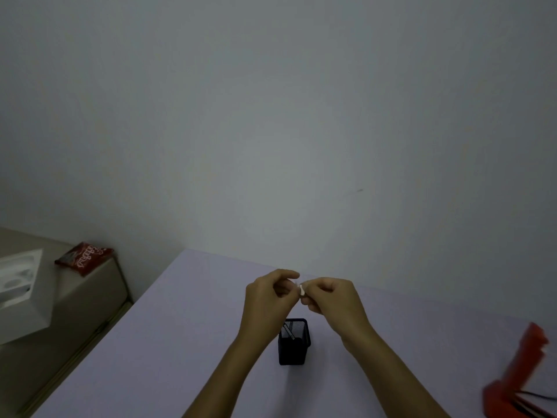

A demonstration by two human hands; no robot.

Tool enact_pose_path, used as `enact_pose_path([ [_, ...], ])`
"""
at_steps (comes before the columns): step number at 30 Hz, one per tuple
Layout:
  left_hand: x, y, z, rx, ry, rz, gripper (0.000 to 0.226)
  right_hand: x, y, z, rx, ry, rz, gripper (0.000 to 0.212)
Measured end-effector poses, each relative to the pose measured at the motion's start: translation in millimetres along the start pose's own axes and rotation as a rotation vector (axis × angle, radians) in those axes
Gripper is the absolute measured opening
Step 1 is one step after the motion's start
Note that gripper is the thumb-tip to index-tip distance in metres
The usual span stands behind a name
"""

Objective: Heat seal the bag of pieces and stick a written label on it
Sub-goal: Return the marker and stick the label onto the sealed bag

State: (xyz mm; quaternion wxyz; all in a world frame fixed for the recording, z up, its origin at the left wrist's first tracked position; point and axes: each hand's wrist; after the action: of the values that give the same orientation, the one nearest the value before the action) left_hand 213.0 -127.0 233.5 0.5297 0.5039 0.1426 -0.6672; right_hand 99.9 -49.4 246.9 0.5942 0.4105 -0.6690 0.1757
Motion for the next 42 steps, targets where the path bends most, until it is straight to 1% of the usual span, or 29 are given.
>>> enact_pose_path([
  [5,13.4,5.1,-2.9,-0.001,0.137,-0.084,0.022,-17.5,3.1,6.7,-0.001,-0.118,0.059,0.014],
  [9,22.8,12.8,-9.3,0.005,0.197,-0.122,0.024,-52.0,4.5,17.1,-0.011,-0.231,0.063,0.014],
  [14,29.2,21.3,-19.5,0.017,0.247,-0.149,0.025,-133.8,-4.1,29.9,0.054,-0.467,-0.005,0.014],
  [17,29.8,23.9,-25.5,0.026,0.272,-0.172,0.025,-186.7,-12.7,30.6,0.072,-0.635,-0.102,0.019],
  [19,29.9,24.6,-29.4,0.037,0.286,-0.169,0.025,-218.2,-18.9,29.9,0.087,-0.699,-0.152,0.023],
  [22,30.6,24.0,-35.1,0.046,0.318,-0.164,0.025,-256.2,-28.4,27.3,0.114,-0.705,-0.222,0.037],
  [24,32.0,22.4,-38.9,0.053,0.329,-0.156,0.025,-269.3,-32.3,21.7,0.105,-0.712,-0.224,0.039],
  [30,33.5,14.6,-49.9,0.058,0.357,-0.167,0.018,-278.2,-32.7,8.3,0.138,-0.725,-0.149,0.029],
  [33,34.6,12.8,-53.3,0.058,0.366,-0.201,0.015,-278.6,-31.8,7.8,0.155,-0.736,-0.108,0.021],
  [36,38.0,12.5,-54.1,0.092,0.348,-0.198,0.010,-278.1,-30.1,11.5,0.150,-0.743,-0.084,0.015],
  [39,41.3,12.7,-53.3,0.103,0.326,-0.148,0.009,-275.7,-28.5,16.5,0.167,-0.752,-0.063,0.015],
  [42,42.1,13.2,-52.5,0.093,0.306,-0.205,0.013,-274.4,-28.1,19.6,0.169,-0.738,-0.027,0.021],
])
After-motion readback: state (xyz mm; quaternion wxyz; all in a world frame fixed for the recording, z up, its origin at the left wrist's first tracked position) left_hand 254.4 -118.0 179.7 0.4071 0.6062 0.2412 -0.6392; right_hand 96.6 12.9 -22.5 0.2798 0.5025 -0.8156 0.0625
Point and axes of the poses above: each hand's wrist, its own z-axis towards the middle knuckle, its own y-axis out of the back of the hand, x = y × z, and after that the axes turned 12 degrees about -y, right-handed
